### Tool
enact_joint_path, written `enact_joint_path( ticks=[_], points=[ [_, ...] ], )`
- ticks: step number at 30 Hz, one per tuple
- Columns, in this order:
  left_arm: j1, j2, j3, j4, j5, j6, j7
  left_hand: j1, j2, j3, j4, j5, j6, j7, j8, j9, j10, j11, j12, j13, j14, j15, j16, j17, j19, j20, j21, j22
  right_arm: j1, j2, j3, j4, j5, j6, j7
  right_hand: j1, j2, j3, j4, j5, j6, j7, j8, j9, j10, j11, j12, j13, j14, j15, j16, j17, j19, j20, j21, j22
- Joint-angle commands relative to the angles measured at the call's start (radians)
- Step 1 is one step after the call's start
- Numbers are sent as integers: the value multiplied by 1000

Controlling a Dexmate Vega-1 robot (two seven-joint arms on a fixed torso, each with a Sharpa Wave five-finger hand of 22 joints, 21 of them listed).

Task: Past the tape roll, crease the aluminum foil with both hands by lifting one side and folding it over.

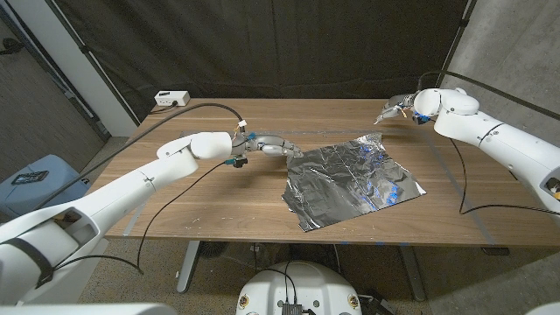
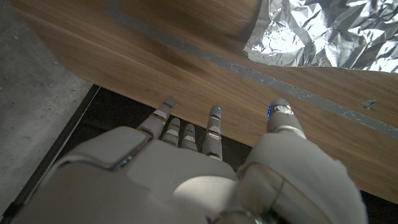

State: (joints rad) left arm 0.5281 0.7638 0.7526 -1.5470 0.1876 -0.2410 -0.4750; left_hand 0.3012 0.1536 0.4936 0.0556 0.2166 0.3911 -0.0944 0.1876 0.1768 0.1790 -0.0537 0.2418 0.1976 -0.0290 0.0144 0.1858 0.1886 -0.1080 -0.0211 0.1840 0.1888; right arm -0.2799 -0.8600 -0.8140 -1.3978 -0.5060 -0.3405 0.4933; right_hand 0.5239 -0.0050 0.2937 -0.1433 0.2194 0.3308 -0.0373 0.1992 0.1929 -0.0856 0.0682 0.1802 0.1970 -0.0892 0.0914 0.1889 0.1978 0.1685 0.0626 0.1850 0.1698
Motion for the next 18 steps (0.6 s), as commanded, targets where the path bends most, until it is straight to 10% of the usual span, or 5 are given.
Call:
enact_joint_path(
  ticks=[1,18],
  points=[
    [-13,-2,20,-18,45,17,-23,-36,3,-2,26,-7,-23,1,-9,3,-11,5,-8,2,-14,-2,4,3,-18,-2,6,5,1,3,-1,15,8,6,-4,-8,2,-1,3,5,9,1,4,4,-7,0,4,2,-12,2,0,4,-3,-2,0,3],
    [-8,2,39,-57,135,53,-17,-70,12,4,53,-6,-61,-12,-16,2,-34,4,-21,0,-41,3,-2,-2,-45,1,9,5,7,5,-6,33,11,29,-16,-9,3,-4,3,7,9,0,2,4,-10,3,6,1,-16,5,2,4,-6,0,1,3]
  ],
)
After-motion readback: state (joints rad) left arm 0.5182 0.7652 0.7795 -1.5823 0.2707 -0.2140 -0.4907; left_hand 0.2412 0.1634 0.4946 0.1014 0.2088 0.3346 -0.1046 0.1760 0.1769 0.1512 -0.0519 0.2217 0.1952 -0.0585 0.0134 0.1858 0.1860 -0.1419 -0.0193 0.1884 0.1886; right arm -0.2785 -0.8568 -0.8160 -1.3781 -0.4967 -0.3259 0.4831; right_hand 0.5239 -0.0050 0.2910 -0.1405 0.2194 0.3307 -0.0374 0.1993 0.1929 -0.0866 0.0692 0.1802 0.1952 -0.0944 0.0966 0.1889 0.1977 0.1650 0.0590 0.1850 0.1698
